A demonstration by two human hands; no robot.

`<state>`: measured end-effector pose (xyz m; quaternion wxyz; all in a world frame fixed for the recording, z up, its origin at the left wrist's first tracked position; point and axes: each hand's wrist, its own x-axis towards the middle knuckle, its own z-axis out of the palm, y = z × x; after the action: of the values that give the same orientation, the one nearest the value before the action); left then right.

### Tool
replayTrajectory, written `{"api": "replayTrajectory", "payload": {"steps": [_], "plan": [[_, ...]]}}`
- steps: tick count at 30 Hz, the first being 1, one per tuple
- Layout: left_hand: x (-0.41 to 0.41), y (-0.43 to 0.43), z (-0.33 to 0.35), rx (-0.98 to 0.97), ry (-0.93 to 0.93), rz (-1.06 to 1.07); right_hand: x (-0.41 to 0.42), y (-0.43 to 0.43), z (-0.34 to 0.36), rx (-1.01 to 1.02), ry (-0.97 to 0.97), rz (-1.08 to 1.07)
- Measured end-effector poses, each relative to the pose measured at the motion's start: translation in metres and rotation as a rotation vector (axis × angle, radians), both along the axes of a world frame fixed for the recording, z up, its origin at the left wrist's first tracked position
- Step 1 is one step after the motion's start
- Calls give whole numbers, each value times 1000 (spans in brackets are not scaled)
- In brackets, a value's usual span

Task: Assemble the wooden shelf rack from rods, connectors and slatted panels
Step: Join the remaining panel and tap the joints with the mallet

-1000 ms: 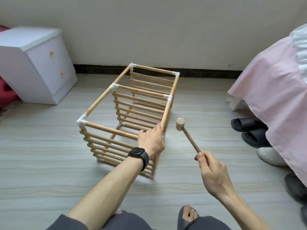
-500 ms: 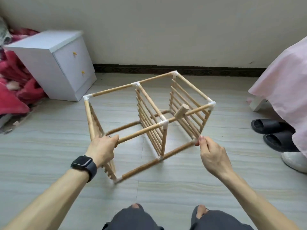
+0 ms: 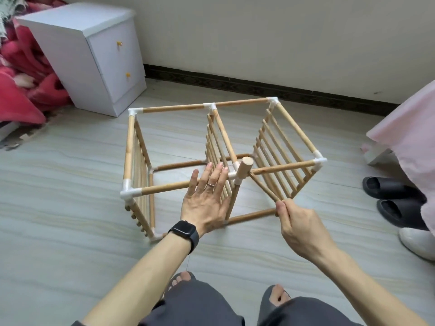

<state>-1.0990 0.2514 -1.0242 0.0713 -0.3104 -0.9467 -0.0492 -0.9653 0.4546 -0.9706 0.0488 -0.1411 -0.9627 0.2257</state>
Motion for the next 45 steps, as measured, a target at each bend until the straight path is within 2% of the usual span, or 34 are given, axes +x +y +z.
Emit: {"api": "replayTrajectory", "payload": {"steps": [3,7,8,9,12,13,16,17,20,21,23,24,25,27,28,29,33,38,42,45], "plan": [[-1,2,-2,32,-12,12,-5,1,14,-21,29,14],[1,2,-2,42,-20,18,-12,-2,41,-141,478,43],[1,2,-1,44,-22,22,-10,-6,40,-148,529,28],[1,2,-1,47,-24,24,-8,-9,34,-136,507,13],[2,1,-1,65,-23,17,0,-12,7,21,16,47],[1,1,-2,67,-18,12,1,-10,2,4,11,40],[0,0,-3,72,-3,11,3,-11,3,-127,367,-9],[1,1,-2,67,-4,8,2,-12,3,-123,372,-10],[2,1,-3,70,-1,14,0,-12,-2,36,4,19],[2,1,-2,68,-8,7,0,-11,-3,11,46,1],[1,1,-2,81,-1,4,0,-12,2,-108,323,-25],[2,0,-1,86,-3,2,2,-14,3,-126,375,-20],[3,0,-1,89,-6,-1,3,-14,2,-102,334,-2],[3,0,-2,109,-3,-5,3,-15,-3,22,11,40],[2,-1,-2,118,-10,-13,4,-14,-5,22,-90,30],[0,-3,-2,129,-19,-27,4,-13,-6,-21,-79,15],[-5,-15,2,250,-46,-73,4,-9,2,-189,172,-76],[-13,-37,7,428,-37,81,11,1,-2,-275,169,-193],[-22,-60,11,389,10,211,25,8,-9,-324,180,-303],[-22,-52,18,282,71,97,41,15,-13,-364,186,-397]]}}
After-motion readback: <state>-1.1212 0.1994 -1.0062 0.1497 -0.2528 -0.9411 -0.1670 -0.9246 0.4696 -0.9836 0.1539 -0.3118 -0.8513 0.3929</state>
